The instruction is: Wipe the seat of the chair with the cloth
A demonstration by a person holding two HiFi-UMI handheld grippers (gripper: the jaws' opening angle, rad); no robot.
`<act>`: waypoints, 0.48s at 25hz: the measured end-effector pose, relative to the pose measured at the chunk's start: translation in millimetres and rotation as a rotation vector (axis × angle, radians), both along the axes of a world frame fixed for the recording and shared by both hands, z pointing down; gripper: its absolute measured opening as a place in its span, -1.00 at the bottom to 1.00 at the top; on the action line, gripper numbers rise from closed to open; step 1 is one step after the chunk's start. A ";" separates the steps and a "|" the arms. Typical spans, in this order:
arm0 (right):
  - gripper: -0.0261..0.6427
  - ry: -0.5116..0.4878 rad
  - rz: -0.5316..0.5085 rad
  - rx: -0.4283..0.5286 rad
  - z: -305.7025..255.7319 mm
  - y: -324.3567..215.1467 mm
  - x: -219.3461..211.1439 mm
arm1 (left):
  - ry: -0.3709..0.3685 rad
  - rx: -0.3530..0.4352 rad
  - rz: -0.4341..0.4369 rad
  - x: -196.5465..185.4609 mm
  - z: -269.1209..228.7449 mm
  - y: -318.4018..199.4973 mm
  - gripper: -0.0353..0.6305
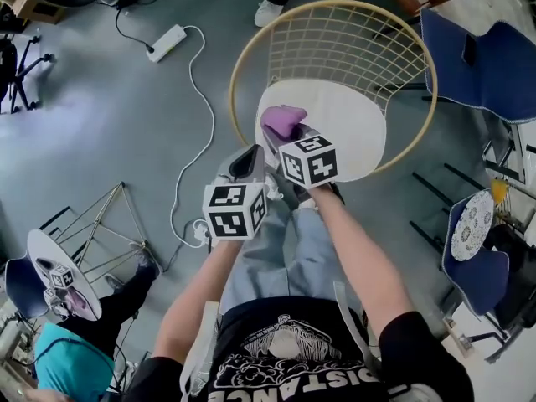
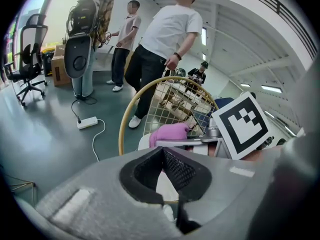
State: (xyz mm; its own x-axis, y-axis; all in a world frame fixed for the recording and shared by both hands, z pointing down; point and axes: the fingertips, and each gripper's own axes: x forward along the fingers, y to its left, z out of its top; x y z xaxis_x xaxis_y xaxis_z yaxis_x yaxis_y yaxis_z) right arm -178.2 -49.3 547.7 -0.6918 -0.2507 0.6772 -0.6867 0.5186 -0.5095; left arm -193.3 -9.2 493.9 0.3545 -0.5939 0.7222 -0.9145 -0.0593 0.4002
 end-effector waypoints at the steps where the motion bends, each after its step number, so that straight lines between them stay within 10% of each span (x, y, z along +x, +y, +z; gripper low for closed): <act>1: -0.74 -0.007 -0.001 -0.009 7.5 -2.7 -3.0 | -0.005 -0.006 0.000 -2.0 3.8 0.1 -0.90; 12: -0.74 -0.108 0.011 -0.090 75.8 -26.0 -17.3 | -0.062 -0.050 0.019 1.4 40.0 -1.7 -0.90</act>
State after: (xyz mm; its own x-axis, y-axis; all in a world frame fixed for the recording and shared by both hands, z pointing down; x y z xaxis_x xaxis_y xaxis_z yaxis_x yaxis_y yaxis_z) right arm -195.5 -75.3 623.6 -0.7596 -0.2006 0.6188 -0.6306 0.4602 -0.6249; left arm -191.9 -10.8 533.9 0.3192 -0.5504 0.7715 -0.9365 -0.0586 0.3457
